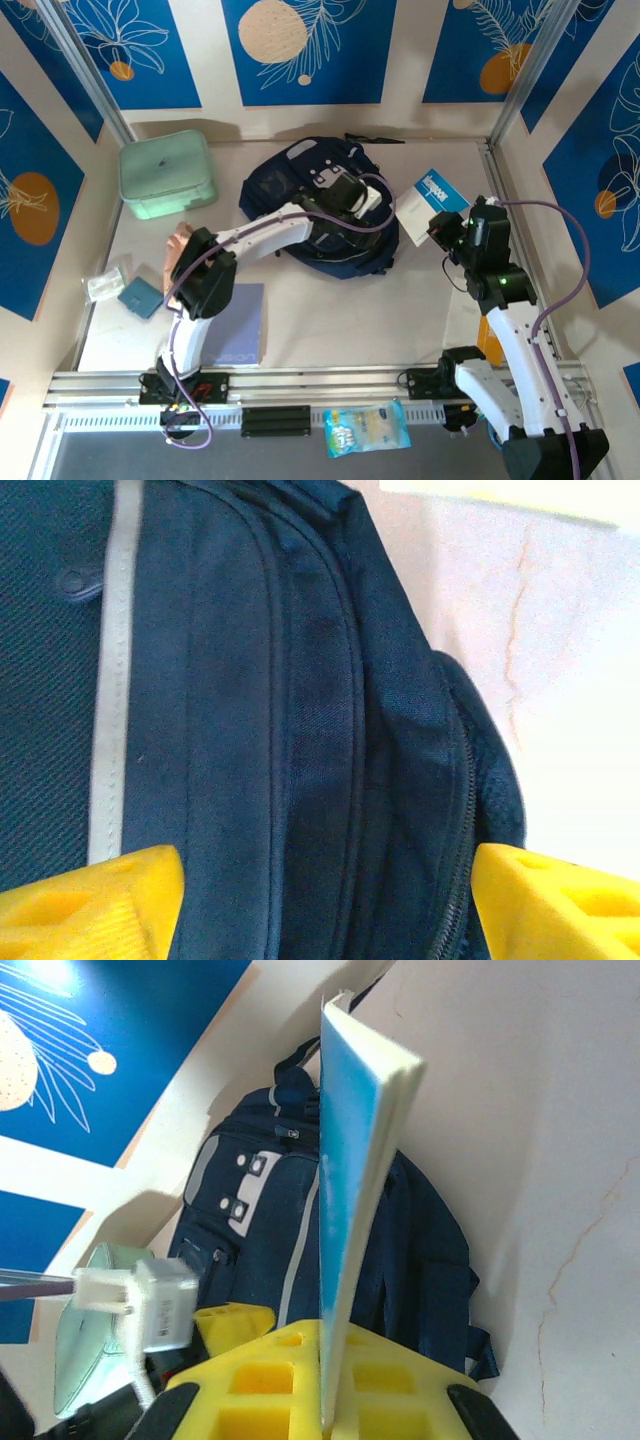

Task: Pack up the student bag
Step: Open the student bag at the top-center of the table.

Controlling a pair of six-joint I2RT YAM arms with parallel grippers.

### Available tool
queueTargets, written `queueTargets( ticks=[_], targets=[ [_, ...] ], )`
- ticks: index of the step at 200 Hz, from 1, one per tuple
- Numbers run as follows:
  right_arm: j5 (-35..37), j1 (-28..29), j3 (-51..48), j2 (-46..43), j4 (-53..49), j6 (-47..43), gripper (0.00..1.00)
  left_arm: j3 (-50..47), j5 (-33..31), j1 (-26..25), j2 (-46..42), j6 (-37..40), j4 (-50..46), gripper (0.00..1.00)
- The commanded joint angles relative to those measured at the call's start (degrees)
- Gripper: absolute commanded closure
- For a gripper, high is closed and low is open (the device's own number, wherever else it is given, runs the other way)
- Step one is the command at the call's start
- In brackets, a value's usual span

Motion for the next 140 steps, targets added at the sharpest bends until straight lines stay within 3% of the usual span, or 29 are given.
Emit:
queueTargets(
  ticks=[1, 23, 78, 94, 121, 140],
  targets=[
    [-1.0, -0.9, -0.6, -1.5, -0.8, 0.2, 1.0, 6.9, -8.3, -1.1, 5.2, 4.2, -8.1, 0.34],
    [-1.4, -1.6, -0.8, -1.7, -1.1, 0.7, 1.0, 14.1, -12.9, -1.3, 10.7, 3.2, -12.8, 0.42],
    [-1.8, -2.9, -1.1, -2.2, -1.8, 1.2, 1.0, 18.0, -20.1, -1.4, 15.3, 2.6, -11.9, 0.59],
    [-1.6, -3.3, -1.2, -2.5, -2.1, 1.1, 1.0, 18.4, -20.8, -1.4, 15.8, 2.8, -11.7, 0.68],
    [-1.1, -4.0, -0.9, -3.2, -2.9, 1.0, 1.0, 17.8, -20.3, -1.3, 13.9, 2.8, -11.8, 0.94],
    [-0.1, -4.2, -0.7, -3.9, -3.8, 0.6, 1.0, 15.5, -19.0, -1.0, 10.0, 2.9, -10.1, 1.0]
  ],
)
